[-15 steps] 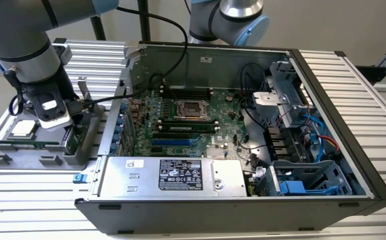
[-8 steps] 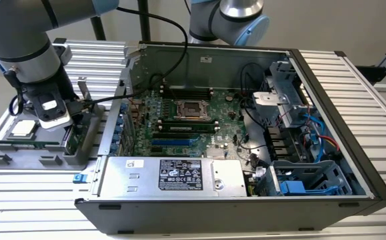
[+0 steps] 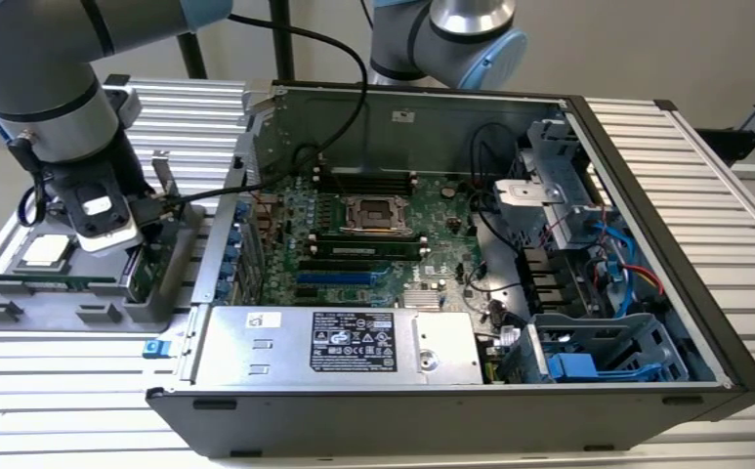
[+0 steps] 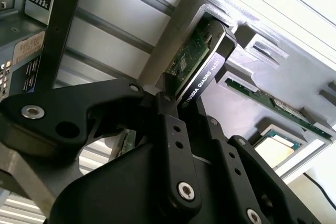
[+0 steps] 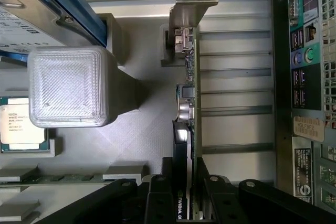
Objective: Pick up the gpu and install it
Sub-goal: 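Pick up the gpu and move the gpu toward the slot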
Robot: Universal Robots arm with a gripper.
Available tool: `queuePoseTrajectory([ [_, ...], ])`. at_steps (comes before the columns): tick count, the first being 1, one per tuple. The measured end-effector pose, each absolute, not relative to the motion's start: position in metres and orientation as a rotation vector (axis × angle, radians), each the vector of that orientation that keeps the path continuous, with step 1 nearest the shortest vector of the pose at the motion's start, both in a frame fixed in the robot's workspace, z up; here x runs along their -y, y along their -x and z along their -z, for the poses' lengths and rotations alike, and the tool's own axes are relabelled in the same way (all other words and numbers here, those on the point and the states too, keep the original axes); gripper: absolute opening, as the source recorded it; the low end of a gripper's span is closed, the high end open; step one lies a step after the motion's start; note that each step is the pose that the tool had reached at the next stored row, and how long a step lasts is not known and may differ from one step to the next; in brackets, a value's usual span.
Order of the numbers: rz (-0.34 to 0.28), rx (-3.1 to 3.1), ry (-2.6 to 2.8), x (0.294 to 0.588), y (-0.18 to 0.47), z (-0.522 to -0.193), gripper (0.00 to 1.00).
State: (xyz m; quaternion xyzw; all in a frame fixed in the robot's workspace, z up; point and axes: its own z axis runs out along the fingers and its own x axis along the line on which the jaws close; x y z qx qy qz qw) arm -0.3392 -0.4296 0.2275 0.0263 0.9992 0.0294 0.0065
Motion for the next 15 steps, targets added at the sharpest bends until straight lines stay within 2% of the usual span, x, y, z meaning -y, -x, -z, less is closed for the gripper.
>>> queuePoseTrajectory([
  [15,-0.093,-3.125,-0.082,0.4295,0.3391,-0.2271,0.0],
])
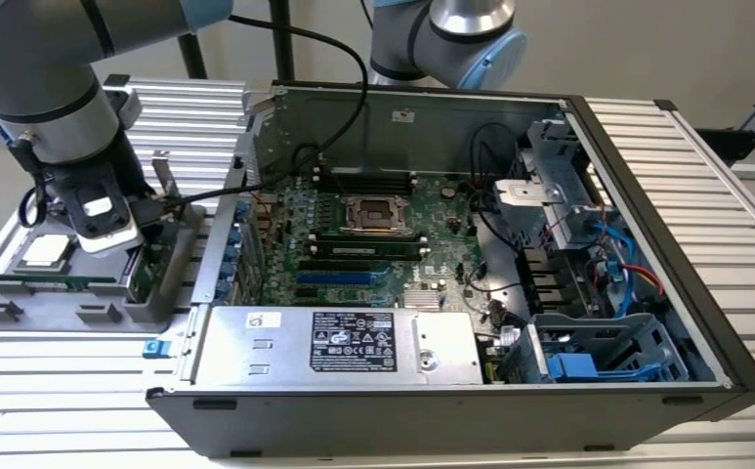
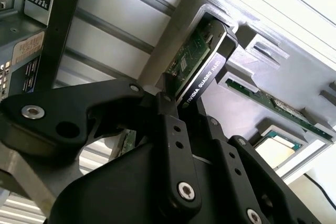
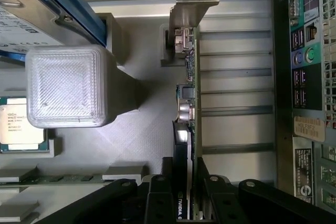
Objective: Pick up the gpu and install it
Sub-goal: 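Pick up the gpu and move the gpu toward the slot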
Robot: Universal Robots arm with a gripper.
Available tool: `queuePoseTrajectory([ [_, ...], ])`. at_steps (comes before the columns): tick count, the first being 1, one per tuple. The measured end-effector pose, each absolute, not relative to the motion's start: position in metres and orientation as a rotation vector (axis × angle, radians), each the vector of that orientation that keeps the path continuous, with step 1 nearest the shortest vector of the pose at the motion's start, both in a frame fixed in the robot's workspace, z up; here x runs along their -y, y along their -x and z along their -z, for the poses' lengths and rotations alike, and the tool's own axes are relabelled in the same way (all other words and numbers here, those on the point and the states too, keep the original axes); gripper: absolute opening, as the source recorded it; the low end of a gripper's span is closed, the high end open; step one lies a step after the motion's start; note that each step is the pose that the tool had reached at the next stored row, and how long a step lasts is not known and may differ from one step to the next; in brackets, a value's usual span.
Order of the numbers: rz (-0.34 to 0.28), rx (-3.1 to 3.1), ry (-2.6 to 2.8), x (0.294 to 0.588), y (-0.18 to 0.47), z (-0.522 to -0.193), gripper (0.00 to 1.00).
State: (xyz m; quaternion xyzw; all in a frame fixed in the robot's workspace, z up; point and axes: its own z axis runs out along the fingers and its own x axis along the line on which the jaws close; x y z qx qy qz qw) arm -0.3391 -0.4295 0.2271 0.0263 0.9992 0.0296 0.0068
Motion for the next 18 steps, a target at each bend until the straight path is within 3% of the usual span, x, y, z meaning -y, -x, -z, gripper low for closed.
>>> queuePoseTrajectory([
  [18,-0.092,-3.126,-0.082,0.43,0.339,-0.239,0.0],
])
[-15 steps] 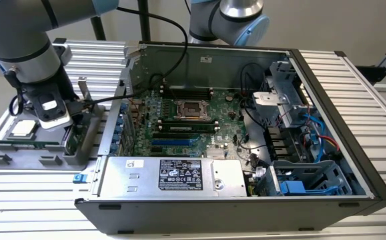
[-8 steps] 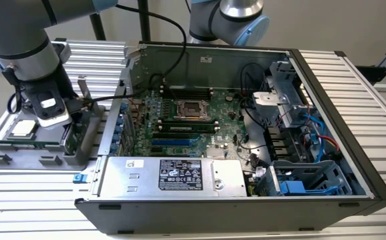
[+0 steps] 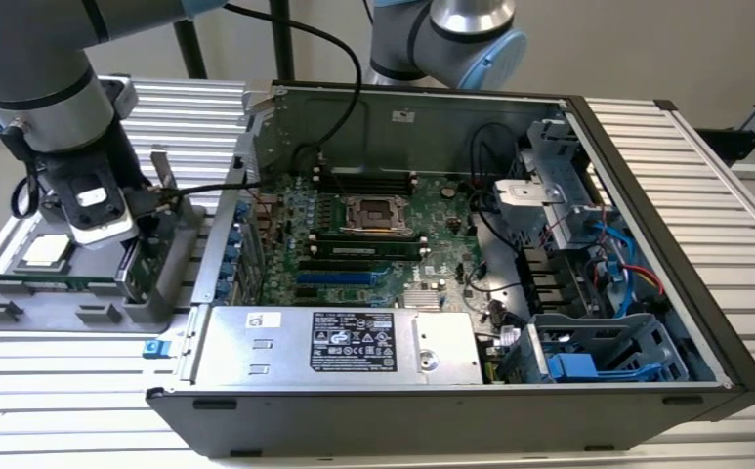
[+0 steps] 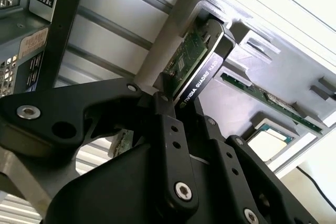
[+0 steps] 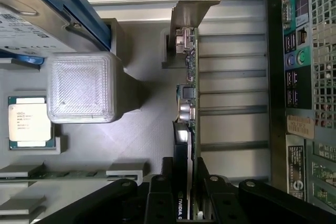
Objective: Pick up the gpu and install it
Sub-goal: 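Pick up the gpu and move the gpu toward the slot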
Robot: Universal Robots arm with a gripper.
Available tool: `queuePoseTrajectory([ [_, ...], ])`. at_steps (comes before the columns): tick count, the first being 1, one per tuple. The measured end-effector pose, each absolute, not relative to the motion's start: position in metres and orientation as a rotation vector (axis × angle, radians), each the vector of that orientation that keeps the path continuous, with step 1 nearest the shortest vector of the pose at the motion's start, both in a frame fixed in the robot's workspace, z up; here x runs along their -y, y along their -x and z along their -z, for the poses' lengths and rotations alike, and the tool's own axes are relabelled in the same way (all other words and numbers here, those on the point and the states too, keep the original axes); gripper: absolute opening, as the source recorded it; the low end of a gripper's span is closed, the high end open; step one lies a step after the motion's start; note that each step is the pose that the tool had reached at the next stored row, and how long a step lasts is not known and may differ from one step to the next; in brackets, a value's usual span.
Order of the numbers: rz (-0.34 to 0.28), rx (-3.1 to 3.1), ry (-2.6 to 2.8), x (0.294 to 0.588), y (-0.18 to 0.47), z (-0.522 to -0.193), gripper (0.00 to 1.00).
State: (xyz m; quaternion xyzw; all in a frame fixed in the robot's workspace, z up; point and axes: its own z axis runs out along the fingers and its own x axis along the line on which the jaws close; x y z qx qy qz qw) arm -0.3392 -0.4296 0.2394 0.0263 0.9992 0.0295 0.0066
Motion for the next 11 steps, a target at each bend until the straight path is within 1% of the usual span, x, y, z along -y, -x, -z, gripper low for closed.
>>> queuePoseTrajectory([
  [11,-0.092,-3.126,-0.082,0.4296,0.3392,-0.2445,0.0],
])
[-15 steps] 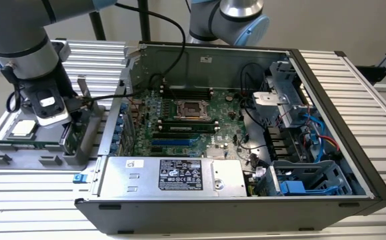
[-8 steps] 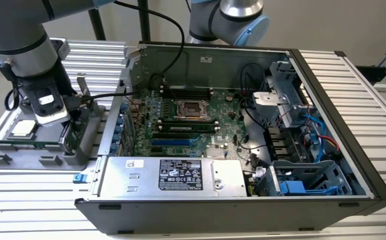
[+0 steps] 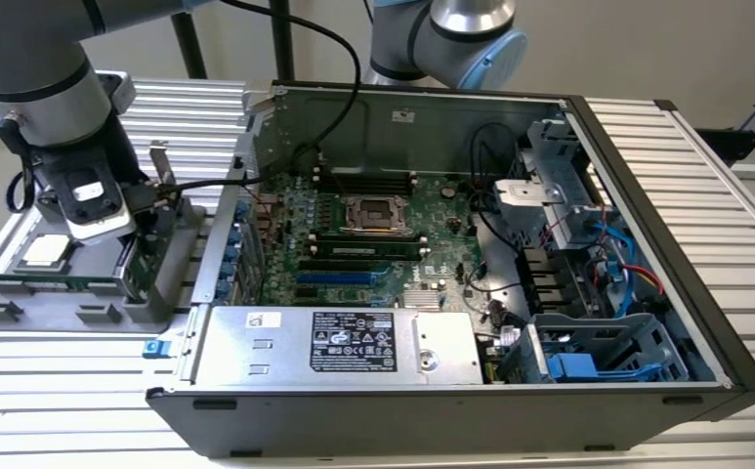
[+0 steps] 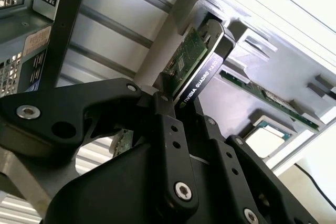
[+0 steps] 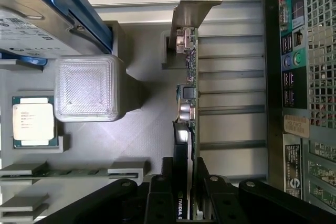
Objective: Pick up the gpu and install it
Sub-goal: 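Pick up the gpu and move the gpu toward the slot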
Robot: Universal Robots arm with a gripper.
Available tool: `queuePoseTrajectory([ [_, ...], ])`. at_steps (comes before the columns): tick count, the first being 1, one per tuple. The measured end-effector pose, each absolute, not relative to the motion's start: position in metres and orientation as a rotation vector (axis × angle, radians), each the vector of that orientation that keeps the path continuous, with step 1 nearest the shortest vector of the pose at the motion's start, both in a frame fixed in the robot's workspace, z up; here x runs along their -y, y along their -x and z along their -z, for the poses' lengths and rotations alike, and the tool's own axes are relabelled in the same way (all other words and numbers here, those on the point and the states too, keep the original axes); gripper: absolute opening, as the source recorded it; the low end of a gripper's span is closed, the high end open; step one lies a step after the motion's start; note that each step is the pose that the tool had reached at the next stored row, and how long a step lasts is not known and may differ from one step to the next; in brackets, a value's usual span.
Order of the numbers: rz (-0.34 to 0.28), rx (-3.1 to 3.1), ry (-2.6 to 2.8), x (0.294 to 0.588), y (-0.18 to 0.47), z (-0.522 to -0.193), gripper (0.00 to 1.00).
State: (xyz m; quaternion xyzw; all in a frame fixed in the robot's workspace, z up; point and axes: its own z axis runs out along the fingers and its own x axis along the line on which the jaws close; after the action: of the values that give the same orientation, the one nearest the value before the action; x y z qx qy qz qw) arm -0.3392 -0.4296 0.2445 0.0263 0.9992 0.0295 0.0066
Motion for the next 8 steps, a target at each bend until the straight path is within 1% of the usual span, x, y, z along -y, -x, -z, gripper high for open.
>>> queuePoseTrajectory([
  [8,-0.092,-3.126,-0.082,0.4297,0.3391,-0.2464,0.0],
])
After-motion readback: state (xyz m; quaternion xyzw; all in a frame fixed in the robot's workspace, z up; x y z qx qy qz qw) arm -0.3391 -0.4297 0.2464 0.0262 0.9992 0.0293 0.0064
